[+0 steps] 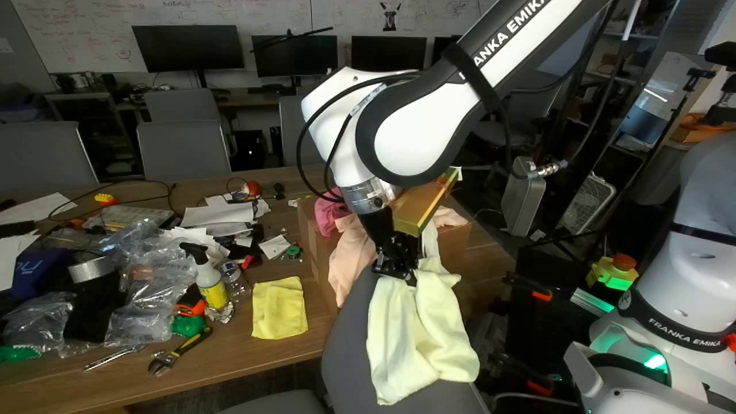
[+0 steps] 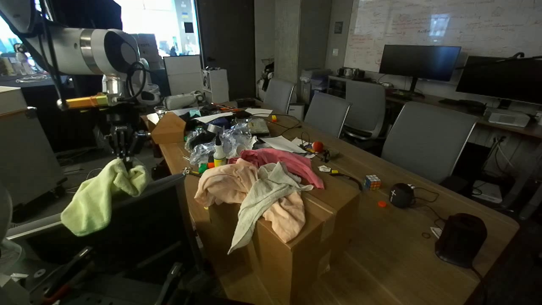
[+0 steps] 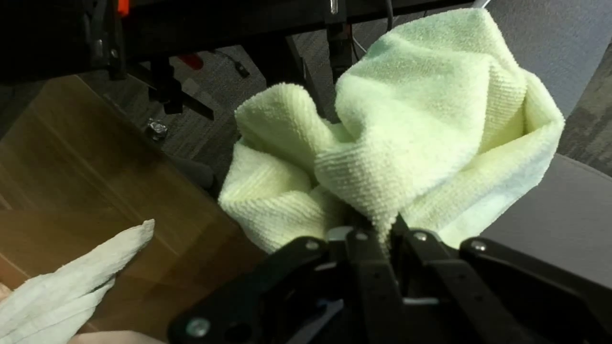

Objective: Put the green and white towel and peach shirt on the backrest of the chair

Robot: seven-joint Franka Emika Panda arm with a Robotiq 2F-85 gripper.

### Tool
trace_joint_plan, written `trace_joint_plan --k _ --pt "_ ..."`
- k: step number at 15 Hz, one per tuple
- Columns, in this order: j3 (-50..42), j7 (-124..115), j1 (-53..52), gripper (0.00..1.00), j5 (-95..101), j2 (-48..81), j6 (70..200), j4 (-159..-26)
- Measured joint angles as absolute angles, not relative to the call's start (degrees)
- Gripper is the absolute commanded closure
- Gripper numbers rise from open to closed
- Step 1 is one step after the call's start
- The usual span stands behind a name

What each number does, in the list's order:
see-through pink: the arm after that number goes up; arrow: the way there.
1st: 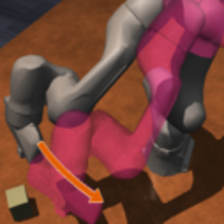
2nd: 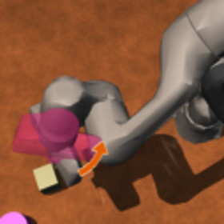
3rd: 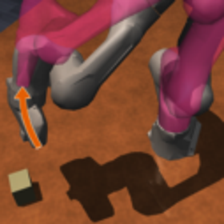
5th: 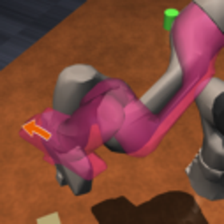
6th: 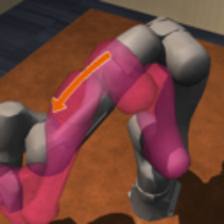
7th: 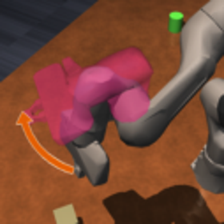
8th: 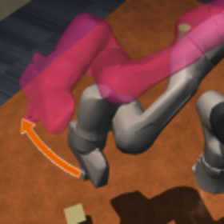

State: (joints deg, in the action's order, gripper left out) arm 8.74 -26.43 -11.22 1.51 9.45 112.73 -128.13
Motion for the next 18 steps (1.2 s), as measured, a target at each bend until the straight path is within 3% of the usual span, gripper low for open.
trace_joint_plan --k 16,17,18 --pt "5.39 -29.96 -9.7 0.96 1.5 10.11 114.08 -128.14" --pt "5.24 -30.02 -9.5 0.65 1.5 10.12 114.08 -128.15" --pt "5.11 -30.08 -9.33 0.64 1.5 10.14 114.08 -128.15"
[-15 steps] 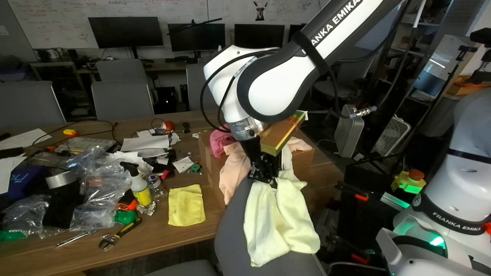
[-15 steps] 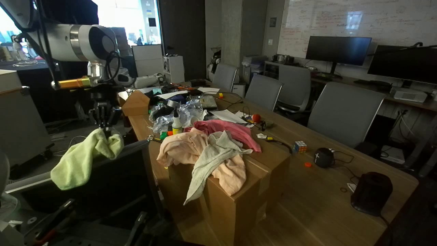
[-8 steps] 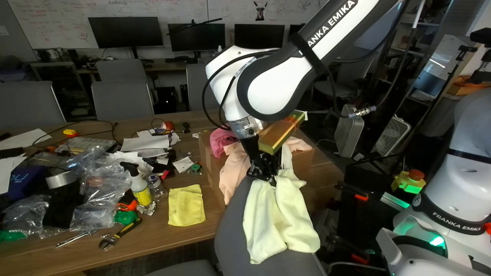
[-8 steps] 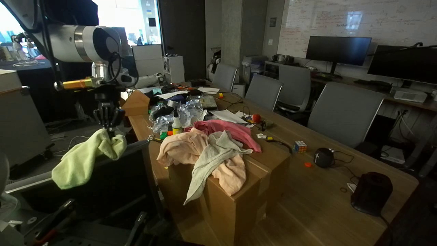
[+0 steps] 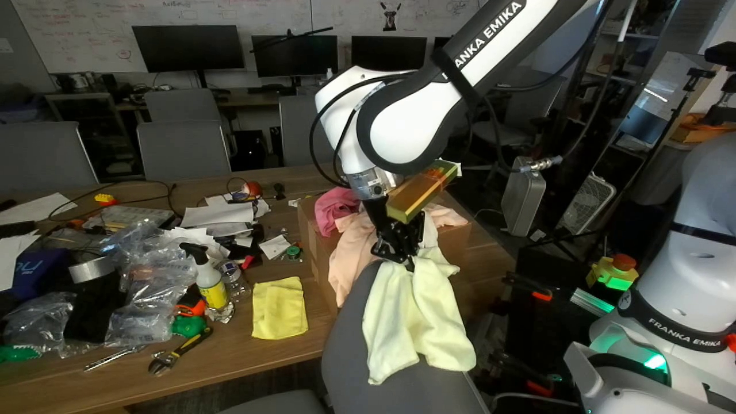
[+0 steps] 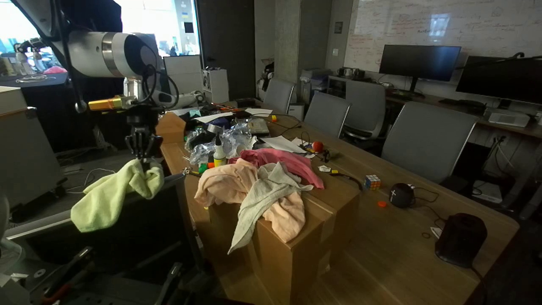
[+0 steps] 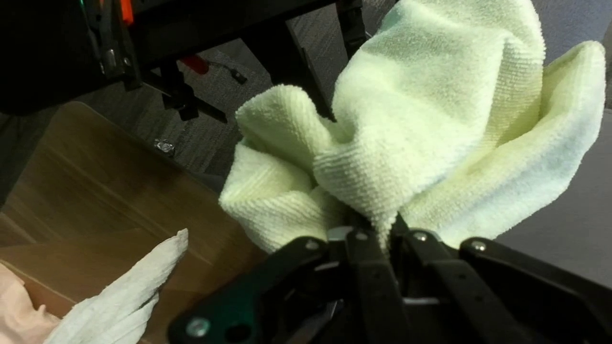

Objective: Put the green and white towel and peach shirt on the backrest of the chair

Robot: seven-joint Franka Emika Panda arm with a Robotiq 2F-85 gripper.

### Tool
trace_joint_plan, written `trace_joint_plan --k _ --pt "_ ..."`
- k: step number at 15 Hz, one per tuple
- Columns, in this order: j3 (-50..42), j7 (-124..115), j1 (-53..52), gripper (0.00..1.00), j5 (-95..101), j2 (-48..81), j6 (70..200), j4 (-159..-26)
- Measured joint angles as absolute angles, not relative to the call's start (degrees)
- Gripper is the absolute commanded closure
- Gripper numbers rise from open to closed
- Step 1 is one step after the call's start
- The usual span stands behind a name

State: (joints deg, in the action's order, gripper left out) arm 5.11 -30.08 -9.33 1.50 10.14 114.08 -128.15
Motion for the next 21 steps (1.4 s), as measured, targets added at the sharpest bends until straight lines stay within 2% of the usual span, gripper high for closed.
trace_joint_plan --k 6,9,21 --pt "4.96 -30.15 -8.41 0.19 0.11 10.15 114.08 -128.15" --pt "4.89 -30.15 -8.07 0.01 -0.88 10.15 114.08 -128.15" --pt "0.48 -30.16 -2.93 0.0 -5.92 5.46 117.68 -124.4"
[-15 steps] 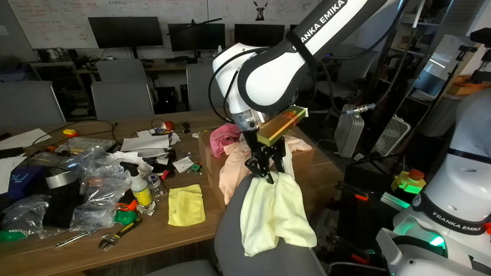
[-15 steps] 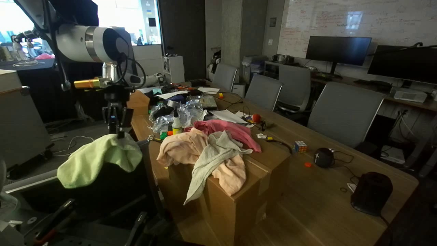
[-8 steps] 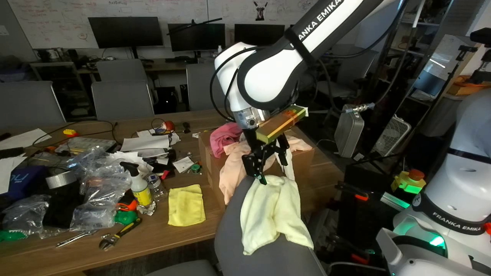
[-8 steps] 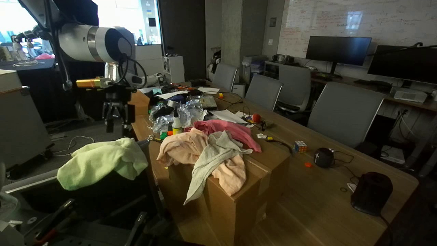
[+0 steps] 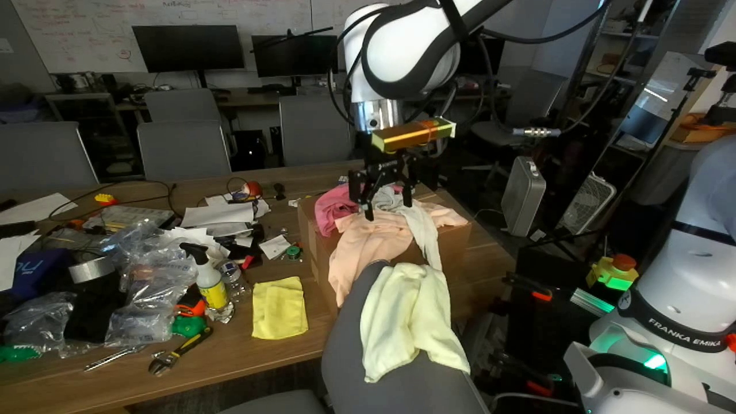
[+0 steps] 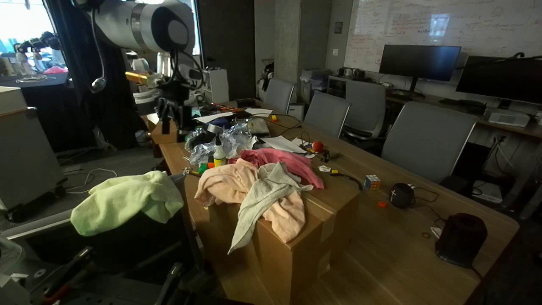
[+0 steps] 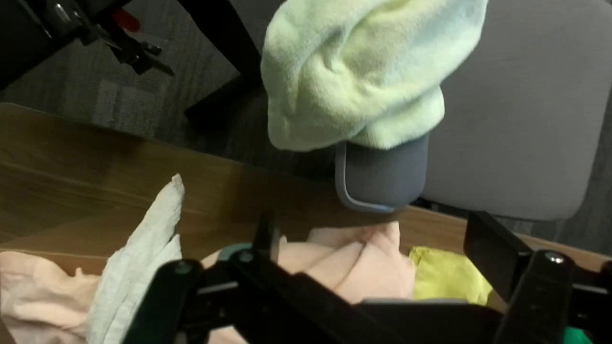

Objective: Put the green and white towel and peach shirt on the backrest of the chair

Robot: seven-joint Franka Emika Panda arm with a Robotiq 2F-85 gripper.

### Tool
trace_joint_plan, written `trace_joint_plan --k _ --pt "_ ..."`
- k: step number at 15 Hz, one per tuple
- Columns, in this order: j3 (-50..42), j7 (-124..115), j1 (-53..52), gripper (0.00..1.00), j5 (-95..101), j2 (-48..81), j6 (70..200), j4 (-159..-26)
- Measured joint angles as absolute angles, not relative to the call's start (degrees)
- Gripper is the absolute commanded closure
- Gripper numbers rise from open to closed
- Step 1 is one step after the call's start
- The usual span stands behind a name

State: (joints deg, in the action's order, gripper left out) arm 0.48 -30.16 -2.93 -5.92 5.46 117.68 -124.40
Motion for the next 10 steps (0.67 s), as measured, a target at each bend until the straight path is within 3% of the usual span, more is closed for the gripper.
trace_joint_plan --k 10 --pt "-6.83 -38.62 4.78 0.0 -6.96 6.65 131.44 -122.67"
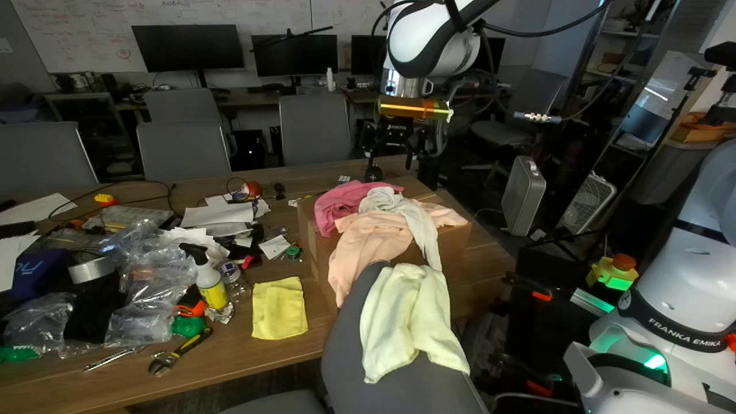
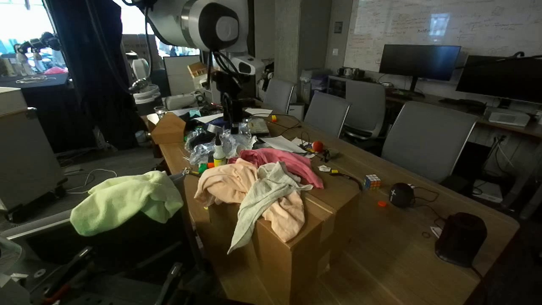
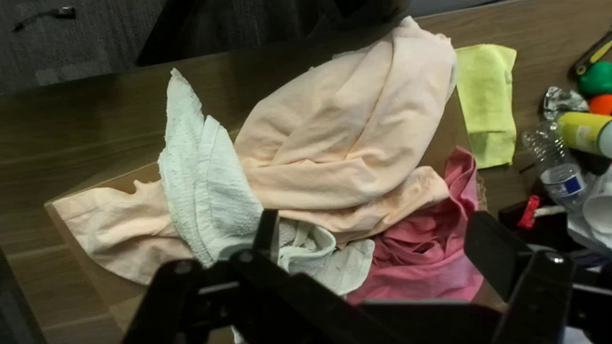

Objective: Put the green and white towel and peach shirt on the backrest of the chair

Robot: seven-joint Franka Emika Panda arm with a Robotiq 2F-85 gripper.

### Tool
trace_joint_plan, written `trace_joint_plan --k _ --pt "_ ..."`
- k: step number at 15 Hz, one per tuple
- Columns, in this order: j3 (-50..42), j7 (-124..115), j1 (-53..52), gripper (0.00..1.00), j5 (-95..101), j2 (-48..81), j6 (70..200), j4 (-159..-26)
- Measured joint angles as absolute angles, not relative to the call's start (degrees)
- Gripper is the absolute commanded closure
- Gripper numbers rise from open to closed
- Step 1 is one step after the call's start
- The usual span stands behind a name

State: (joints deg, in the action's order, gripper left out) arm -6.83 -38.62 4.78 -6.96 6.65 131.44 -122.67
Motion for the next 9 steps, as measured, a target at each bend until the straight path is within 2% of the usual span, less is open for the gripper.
trace_joint_plan --k 9 --pt "-7.85 -39.84 6.06 0.0 -9.7 10.79 130.57 -124.44"
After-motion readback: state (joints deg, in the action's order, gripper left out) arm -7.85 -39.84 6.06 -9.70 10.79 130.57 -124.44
